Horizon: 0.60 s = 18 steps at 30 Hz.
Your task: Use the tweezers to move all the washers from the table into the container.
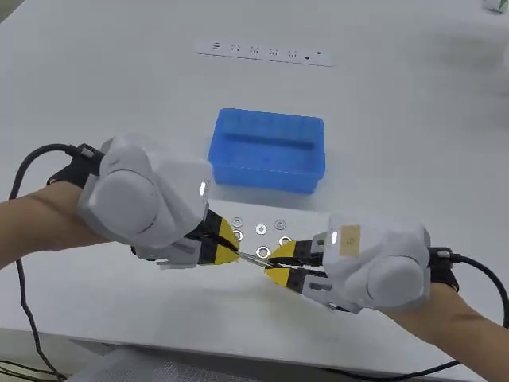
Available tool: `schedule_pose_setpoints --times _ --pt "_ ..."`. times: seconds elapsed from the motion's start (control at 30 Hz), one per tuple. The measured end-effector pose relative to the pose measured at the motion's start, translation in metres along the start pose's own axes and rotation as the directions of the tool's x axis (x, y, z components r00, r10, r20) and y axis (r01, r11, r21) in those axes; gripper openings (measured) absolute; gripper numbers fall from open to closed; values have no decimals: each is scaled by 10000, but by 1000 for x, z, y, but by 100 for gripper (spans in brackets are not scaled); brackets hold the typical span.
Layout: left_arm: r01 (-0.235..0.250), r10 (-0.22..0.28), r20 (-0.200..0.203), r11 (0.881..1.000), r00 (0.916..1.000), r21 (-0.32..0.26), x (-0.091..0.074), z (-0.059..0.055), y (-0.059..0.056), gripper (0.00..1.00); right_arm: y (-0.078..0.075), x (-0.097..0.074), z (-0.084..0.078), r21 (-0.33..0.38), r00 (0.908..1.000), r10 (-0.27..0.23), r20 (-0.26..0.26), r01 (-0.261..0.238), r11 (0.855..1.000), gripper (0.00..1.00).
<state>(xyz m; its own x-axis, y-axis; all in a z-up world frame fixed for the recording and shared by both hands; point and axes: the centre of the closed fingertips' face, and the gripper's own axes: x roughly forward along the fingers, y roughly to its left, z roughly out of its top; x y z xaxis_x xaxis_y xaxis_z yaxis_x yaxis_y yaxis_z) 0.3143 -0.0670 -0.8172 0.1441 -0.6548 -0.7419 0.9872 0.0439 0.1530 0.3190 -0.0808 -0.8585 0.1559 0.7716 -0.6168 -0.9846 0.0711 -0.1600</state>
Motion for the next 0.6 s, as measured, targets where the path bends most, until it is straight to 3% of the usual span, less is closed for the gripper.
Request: schedule_pose_setpoints --times 0.1,0.3,0.47,0.6 --pt "-43 44 267 10000 9996 -37 1 12 0 6 -1 -1 -1 241 9997 -102 200 97 9997 7" --pt "-134 148 665 9997 9977 -210 2 24 0 6 -2 -7 -2 469 9984 -207 535 182 9987 7" --pt "-289 341 1600 9990 9865 -346 8 48 1 6 -4 -14 -4 481 9975 -216 672 184 9987 7" --pt "-298 384 1899 9984 9811 -476 14 56 2 6 -6 -19 -8 584 9970 -136 766 91 9983 7"
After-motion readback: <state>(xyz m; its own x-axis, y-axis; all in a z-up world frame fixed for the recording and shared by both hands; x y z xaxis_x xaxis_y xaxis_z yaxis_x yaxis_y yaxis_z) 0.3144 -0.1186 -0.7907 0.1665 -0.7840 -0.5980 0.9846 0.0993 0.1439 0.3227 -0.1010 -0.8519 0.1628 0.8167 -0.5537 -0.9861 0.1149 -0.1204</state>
